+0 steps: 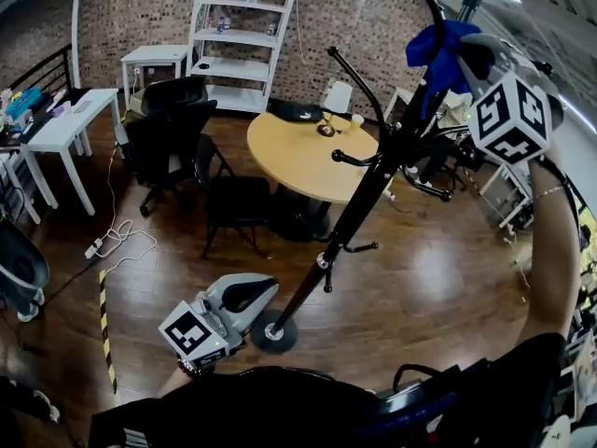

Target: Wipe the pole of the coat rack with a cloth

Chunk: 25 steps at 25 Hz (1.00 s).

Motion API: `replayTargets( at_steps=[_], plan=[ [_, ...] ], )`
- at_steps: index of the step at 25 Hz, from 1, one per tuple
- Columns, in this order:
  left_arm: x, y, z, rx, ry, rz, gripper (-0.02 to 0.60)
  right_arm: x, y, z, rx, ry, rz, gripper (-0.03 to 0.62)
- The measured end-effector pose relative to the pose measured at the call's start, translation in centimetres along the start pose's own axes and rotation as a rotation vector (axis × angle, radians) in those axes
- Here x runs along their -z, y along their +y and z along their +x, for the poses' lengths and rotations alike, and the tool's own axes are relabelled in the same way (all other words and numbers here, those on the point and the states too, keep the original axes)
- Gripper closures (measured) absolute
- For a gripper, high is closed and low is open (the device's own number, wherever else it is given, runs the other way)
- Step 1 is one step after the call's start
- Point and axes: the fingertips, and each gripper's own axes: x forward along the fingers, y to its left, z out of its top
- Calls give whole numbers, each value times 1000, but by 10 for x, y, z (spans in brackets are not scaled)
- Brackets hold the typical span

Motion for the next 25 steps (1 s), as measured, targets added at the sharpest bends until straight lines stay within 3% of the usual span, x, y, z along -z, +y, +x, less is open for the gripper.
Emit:
replayTargets(
  at_steps=[4,12,19,25],
  plan=[
    [3,-6,11,5,13,6,588,-6,23,-13,13,-88,72,576],
    [3,-17,17,7,46,23,588,-21,84,-20,-68,-253,252,576],
    [10,-27,22,10,94,35,588,-31,139,-21,-216,-325,314,576],
    [13,-41,29,39,118,42,588,-24,163,-25,-238,-314,330,576]
  ],
)
